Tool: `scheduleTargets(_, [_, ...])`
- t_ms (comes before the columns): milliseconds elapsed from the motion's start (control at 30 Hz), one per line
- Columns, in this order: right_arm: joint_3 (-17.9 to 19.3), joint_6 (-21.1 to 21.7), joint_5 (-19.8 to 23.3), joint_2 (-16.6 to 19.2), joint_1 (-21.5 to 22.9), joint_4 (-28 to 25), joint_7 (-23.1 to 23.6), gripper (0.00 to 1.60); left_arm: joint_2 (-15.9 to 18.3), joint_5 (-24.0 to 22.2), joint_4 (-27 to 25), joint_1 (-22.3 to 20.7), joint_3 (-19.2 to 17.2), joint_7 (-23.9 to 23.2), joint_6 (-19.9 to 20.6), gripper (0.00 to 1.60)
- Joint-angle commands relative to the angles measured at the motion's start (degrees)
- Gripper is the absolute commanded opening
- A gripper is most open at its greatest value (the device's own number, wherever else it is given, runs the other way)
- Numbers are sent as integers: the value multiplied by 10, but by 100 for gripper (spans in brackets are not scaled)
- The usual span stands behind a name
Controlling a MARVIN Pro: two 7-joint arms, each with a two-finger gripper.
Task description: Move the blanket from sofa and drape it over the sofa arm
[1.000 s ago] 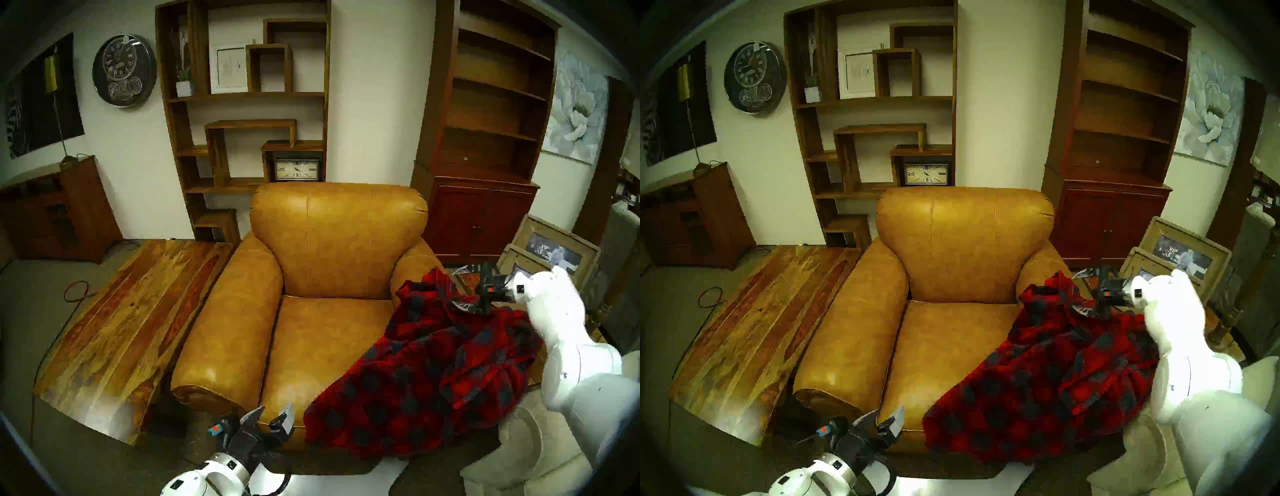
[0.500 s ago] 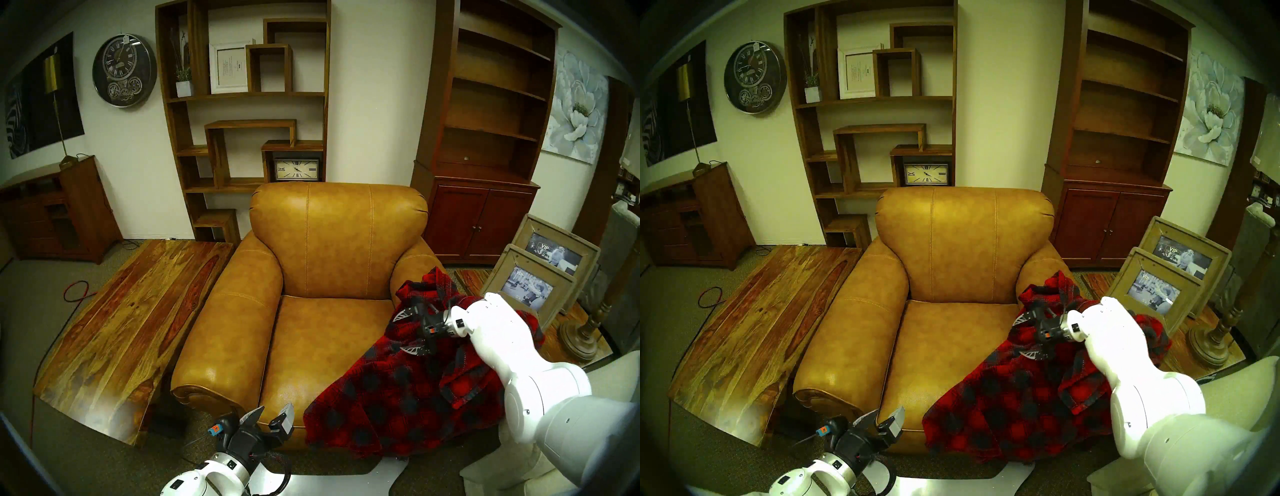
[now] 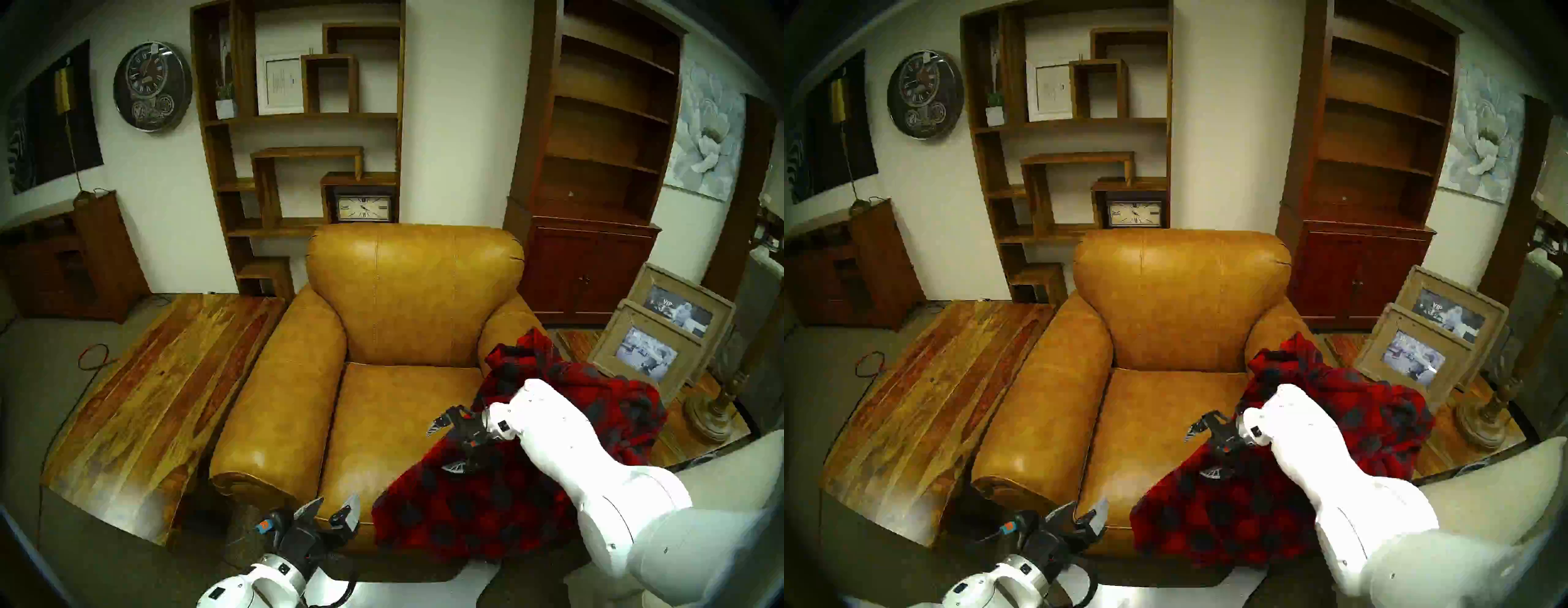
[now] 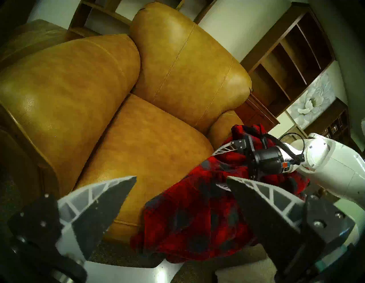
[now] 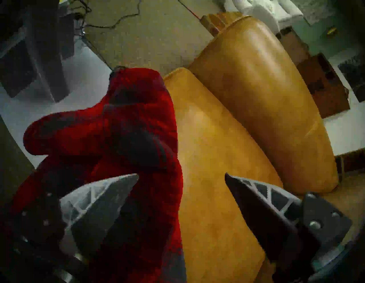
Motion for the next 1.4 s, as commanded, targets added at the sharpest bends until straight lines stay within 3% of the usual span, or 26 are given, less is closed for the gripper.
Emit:
scheduleTargets(0, [-36, 5, -26, 13, -4, -19, 60, 160, -2, 0, -11, 0, 0, -2, -3, 160])
scheduleTargets(133, [-59, 7, -48, 24, -13, -21, 59, 160, -2, 0, -11, 0, 0, -2, -3, 160])
scheduleTargets(300, [-81, 11, -57, 9, -28, -38, 62, 160, -2, 0, -14, 1, 0, -2, -3, 160])
scheduleTargets(633, [-74, 53, -30, -25, -26, -91, 83, 160, -2, 0, -16, 3, -2, -1, -4, 160])
scheduleTargets(1000, [-108, 143, -30, -15, -53, -127, 151, 160, -1, 0, -21, 7, -4, 0, -4, 160])
scheduleTargets(1300, [-93, 241, 5, -47, -60, -142, 238, 160, -1, 0, -25, 11, -6, 2, -3, 160])
scheduleTargets(1367, [-100, 255, -14, -51, -55, -127, 215, 160, -1, 1, -26, 12, -7, 2, -3, 160])
